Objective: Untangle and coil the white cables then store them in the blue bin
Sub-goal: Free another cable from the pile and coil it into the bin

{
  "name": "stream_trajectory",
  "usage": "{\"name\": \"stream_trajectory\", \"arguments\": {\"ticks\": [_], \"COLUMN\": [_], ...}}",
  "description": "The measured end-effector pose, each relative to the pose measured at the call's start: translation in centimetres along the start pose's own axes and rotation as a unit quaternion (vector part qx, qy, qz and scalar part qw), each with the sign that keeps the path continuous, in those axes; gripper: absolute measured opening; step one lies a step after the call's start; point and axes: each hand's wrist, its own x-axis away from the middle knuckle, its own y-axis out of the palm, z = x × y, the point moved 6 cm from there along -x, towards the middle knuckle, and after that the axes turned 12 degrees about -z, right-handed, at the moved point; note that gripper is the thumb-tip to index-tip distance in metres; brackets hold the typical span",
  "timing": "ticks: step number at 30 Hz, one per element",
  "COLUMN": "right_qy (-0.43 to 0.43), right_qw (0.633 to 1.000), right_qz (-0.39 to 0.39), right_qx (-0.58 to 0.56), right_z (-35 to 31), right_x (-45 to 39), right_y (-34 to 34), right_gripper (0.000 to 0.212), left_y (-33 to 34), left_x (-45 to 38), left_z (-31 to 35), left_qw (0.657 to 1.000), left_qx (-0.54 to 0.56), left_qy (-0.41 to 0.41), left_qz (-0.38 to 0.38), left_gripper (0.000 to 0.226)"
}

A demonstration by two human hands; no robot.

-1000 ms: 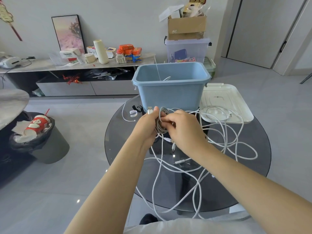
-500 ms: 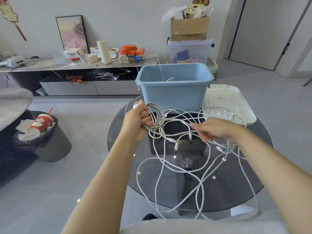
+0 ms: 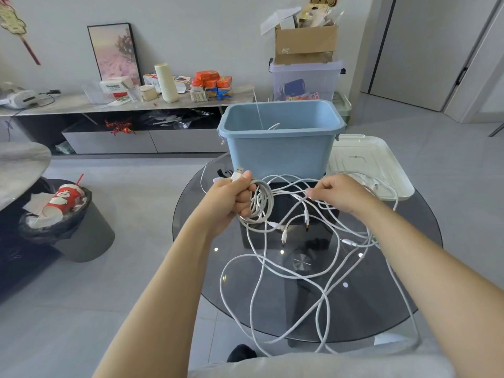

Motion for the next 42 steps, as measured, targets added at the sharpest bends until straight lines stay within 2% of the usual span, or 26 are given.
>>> {"name": "stream_trajectory", "arguments": {"ticks": [4, 8, 11, 12, 16, 19, 22, 24, 25, 28, 30, 33, 35, 36, 38, 40, 42], "right_qy": [-0.016, -0.047, -0.068, -0.078, -0.123, -0.102, -0.068, -0.041, -0.037, -0.061, -0.075, -0.097, -0.128, -0.138, -0.133, -0.103, -0.068], "right_qw": [0.991, 0.975, 0.957, 0.958, 0.977, 0.979, 0.991, 0.996, 0.993, 0.958, 0.929, 0.882, 0.869, 0.877, 0.912, 0.943, 0.962], "right_qz": [0.116, 0.148, 0.128, 0.125, 0.168, 0.166, 0.08, -0.044, -0.107, -0.277, -0.362, -0.452, -0.468, -0.45, -0.382, -0.316, -0.261], "right_qx": [-0.066, -0.161, -0.25, -0.247, -0.055, -0.064, -0.078, -0.059, -0.027, 0.04, -0.019, -0.094, -0.1, -0.097, -0.064, -0.005, 0.042], "right_z": [-1.5, -3.4, -4.5, -4.8, -6.1, -5.4, -4.1, -3.1, -2.6, -2.8, -3.9, -5.4, -6.0, -6.0, -5.2, -4.1, -3.2], "right_x": [0.5, 1.6, 2.3, 2.5, 3.1, 2.7, 1.8, 1.6, 1.7, 3.1, 4.1, 5.2, 5.3, 4.9, 3.7, 2.7, 1.9], "right_y": [-0.6, 0.2, 1.4, 1.8, 2.3, 1.7, 1.2, 1.8, 2.3, 4.5, 6.2, 8.1, 8.5, 8.2, 7.1, 6.1, 5.3], "right_gripper": [0.029, 0.027, 0.026, 0.026, 0.025, 0.027, 0.046, 0.061, 0.061, 0.05, 0.052, 0.052, 0.038, 0.03, 0.022, 0.021, 0.022], "left_y": [1.2, 2.1, 1.9, 1.8, 2.1, 1.2, -0.3, -1.4, -1.9, -3.0, -3.4, -3.2, -3.0, -2.9, -2.7, -2.5, -1.9], "left_x": [-0.1, -0.5, -1.1, -1.2, -1.7, -1.4, -0.8, -0.4, -0.2, 0.3, 0.5, 0.6, 0.6, 0.6, 0.4, 0.2, 0.0], "left_z": [-0.7, -1.3, -1.9, -2.1, -2.2, -1.9, -1.5, -1.2, -1.0, -0.6, -0.3, 0.1, 0.4, 0.4, 0.3, 0.2, 0.2], "left_qw": [0.987, 0.975, 0.983, 0.987, 0.996, 0.991, 0.981, 0.976, 0.972, 0.953, 0.937, 0.922, 0.926, 0.933, 0.946, 0.945, 0.948], "left_qx": [-0.153, -0.215, -0.171, -0.141, -0.054, 0.032, 0.095, 0.084, 0.058, -0.034, -0.079, -0.09, -0.061, -0.023, 0.097, 0.21, 0.249], "left_qy": [-0.032, -0.051, -0.055, -0.051, -0.031, -0.035, -0.002, 0.024, 0.033, 0.053, 0.064, 0.102, 0.115, 0.12, 0.133, 0.141, 0.134], "left_qz": [-0.03, -0.021, 0.038, 0.058, 0.07, 0.126, 0.167, 0.201, 0.223, 0.296, 0.335, 0.362, 0.355, 0.339, 0.281, 0.209, 0.149], "left_gripper": [0.033, 0.029, 0.028, 0.029, 0.032, 0.031, 0.031, 0.032, 0.031, 0.033, 0.031, 0.028, 0.03, 0.031, 0.032, 0.032, 0.033]}}
